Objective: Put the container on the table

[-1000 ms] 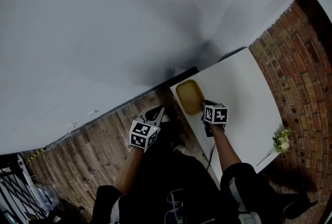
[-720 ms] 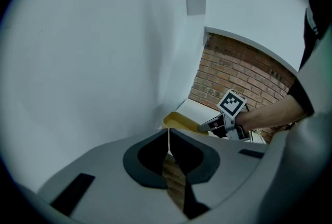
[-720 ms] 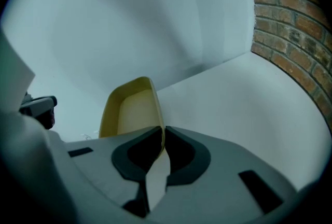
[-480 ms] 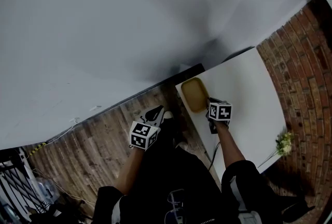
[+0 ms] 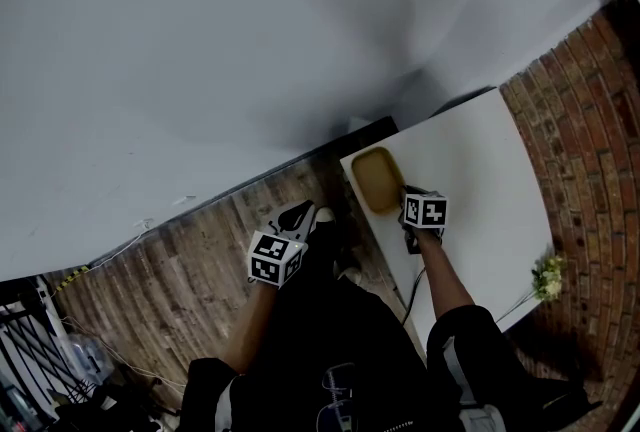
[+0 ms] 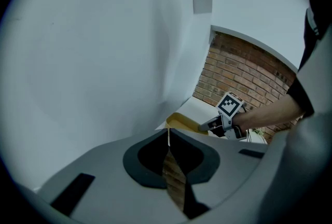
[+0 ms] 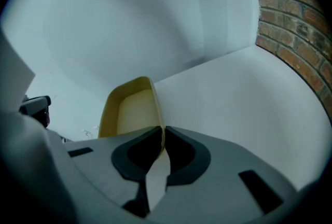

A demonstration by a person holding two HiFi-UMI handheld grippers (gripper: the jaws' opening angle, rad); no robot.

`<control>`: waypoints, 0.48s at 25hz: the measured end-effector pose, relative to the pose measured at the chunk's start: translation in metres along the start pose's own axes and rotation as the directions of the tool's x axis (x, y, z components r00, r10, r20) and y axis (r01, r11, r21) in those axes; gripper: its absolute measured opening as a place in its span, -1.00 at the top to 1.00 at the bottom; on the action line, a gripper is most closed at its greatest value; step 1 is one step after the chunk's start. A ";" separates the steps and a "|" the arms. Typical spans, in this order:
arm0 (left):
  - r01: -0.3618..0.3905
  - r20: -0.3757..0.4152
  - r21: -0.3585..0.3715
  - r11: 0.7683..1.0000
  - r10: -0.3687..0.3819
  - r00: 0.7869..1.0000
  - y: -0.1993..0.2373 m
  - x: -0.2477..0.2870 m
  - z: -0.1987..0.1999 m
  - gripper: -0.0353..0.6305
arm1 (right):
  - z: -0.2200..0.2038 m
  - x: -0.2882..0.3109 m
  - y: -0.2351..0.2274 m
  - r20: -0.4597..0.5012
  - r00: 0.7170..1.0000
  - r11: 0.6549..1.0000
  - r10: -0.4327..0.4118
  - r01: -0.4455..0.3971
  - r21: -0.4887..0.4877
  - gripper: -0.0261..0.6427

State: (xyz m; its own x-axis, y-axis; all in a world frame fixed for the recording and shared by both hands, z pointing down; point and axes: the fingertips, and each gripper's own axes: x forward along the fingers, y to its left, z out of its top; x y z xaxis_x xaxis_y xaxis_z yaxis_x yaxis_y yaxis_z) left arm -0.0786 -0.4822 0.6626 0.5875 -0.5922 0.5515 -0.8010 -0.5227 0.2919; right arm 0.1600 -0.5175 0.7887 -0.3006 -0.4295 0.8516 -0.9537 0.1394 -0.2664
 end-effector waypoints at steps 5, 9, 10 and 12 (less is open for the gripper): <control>-0.004 -0.004 -0.008 1.000 0.004 1.000 -0.001 0.000 -0.003 0.83 | -0.001 0.000 -0.001 -0.010 1.000 1.000 -0.010 0.010 0.009 0.80; -0.001 -0.003 -0.011 1.000 0.001 1.000 -0.003 0.001 -0.004 0.83 | -0.002 0.001 0.000 -0.023 1.000 1.000 -0.018 0.018 0.006 0.80; 0.000 -0.004 -0.011 1.000 0.000 1.000 -0.004 0.001 -0.005 0.83 | -0.002 0.001 0.000 -0.026 1.000 1.000 -0.015 0.015 0.002 0.80; 0.001 -0.005 -0.010 1.000 -0.001 1.000 -0.005 0.001 -0.005 0.83 | -0.003 0.001 0.001 -0.031 1.000 1.000 -0.004 0.004 -0.002 0.80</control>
State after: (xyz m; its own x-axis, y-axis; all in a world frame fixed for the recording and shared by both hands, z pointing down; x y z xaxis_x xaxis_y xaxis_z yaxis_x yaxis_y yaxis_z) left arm -0.0745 -0.4772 0.6663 0.5880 -0.5884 0.5550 -0.8013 -0.5172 0.3006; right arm 0.1583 -0.5148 0.7906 -0.2969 -0.4018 0.8663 -0.9548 0.1399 -0.2624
